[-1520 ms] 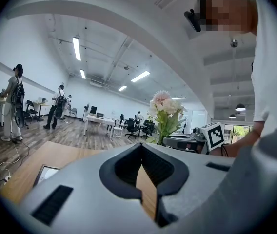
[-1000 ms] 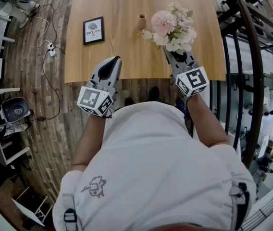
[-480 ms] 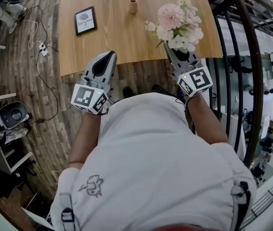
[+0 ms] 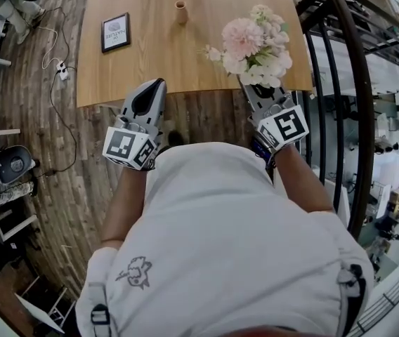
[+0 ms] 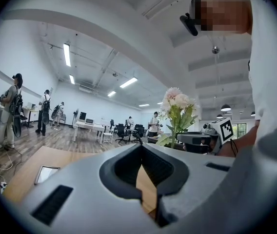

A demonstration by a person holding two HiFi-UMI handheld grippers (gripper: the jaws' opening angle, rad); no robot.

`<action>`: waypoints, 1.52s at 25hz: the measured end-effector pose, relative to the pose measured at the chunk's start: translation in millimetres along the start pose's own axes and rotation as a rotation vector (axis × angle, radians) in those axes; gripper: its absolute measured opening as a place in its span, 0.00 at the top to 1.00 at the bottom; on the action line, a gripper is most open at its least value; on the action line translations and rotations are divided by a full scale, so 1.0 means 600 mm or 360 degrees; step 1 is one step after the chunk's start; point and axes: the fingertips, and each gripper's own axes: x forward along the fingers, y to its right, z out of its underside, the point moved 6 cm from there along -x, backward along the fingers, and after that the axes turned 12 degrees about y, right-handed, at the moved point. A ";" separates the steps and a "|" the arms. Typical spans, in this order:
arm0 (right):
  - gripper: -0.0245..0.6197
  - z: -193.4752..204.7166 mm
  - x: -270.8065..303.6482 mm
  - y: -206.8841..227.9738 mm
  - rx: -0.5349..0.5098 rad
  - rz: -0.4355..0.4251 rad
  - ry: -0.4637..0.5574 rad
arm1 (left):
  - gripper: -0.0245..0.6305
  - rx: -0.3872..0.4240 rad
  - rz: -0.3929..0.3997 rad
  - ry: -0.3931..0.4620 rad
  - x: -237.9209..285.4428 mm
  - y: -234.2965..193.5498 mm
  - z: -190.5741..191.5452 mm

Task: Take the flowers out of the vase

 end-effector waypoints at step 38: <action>0.94 -0.026 -0.194 -0.060 0.0060 -0.0174 0.0042 | 0.96 0.0044 -0.0104 0.0003 -0.078 0.184 0.026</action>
